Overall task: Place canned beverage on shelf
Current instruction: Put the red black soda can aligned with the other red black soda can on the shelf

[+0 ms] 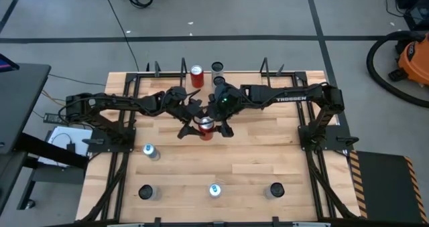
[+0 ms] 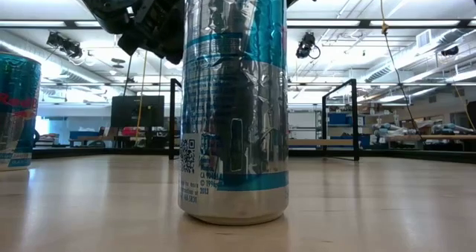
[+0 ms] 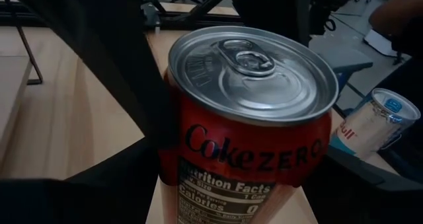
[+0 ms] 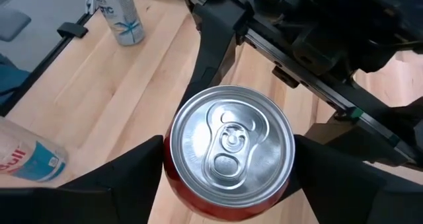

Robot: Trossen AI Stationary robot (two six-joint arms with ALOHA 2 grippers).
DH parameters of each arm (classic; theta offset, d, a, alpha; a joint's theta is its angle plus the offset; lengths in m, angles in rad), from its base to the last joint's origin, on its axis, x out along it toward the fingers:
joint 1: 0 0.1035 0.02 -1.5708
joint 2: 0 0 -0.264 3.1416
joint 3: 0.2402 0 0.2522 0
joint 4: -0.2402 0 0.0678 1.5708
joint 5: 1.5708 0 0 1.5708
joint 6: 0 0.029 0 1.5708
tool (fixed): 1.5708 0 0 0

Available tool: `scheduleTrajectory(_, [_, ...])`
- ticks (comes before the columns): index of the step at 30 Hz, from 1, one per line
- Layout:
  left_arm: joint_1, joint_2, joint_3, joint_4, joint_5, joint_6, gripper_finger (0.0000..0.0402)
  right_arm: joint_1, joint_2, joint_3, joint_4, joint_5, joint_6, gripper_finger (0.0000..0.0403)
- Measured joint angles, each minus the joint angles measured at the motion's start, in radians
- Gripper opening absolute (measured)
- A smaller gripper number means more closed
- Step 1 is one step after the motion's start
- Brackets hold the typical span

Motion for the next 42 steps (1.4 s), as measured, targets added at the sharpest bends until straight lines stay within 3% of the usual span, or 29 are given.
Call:
scheduleTrajectory(5, [0.000, 0.000, 0.000, 0.003, 0.000, -0.001, 0.0316, 0.003, -0.001, 0.000, -0.001, 0.002, 0.010, 0.0294])
scheduleTrajectory(19, [0.025, -0.026, 0.000, 0.018, 0.052, -0.003, 0.0318, 0.072, -0.026, 0.001, 0.004, 0.187, 0.085, 0.0294])
scheduleTrajectory(42, [0.033, -0.025, 0.000, 0.019, 0.063, -0.010, 0.0318, 0.061, -0.031, 0.000, 0.003, 0.204, 0.090, 0.0293])
